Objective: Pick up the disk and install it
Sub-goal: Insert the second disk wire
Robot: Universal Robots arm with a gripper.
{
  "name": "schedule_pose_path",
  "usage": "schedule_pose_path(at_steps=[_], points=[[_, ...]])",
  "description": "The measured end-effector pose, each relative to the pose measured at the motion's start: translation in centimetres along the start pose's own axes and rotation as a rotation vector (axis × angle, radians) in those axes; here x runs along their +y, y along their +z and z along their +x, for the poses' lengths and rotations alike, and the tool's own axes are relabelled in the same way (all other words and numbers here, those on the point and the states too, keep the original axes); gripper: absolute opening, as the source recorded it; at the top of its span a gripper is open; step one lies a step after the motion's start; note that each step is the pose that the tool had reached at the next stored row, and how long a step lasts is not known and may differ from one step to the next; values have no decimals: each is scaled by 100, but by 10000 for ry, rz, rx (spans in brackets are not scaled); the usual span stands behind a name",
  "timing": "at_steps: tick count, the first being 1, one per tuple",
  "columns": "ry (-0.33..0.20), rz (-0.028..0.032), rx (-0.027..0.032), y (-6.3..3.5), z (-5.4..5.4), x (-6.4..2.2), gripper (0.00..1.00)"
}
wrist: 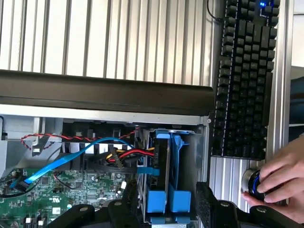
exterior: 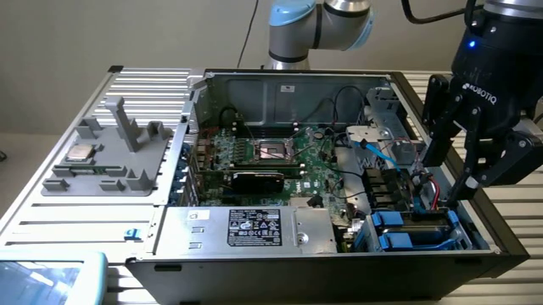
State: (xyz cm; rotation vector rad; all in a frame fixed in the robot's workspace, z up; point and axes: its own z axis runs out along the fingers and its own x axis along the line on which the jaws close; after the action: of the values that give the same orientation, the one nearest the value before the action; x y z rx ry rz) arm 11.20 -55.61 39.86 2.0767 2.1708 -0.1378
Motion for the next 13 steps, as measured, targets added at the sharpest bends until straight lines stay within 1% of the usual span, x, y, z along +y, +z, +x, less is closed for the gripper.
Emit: schedule_pose_path(at_steps=[13], points=[[0,-1,-1,-1,0,0,60]])
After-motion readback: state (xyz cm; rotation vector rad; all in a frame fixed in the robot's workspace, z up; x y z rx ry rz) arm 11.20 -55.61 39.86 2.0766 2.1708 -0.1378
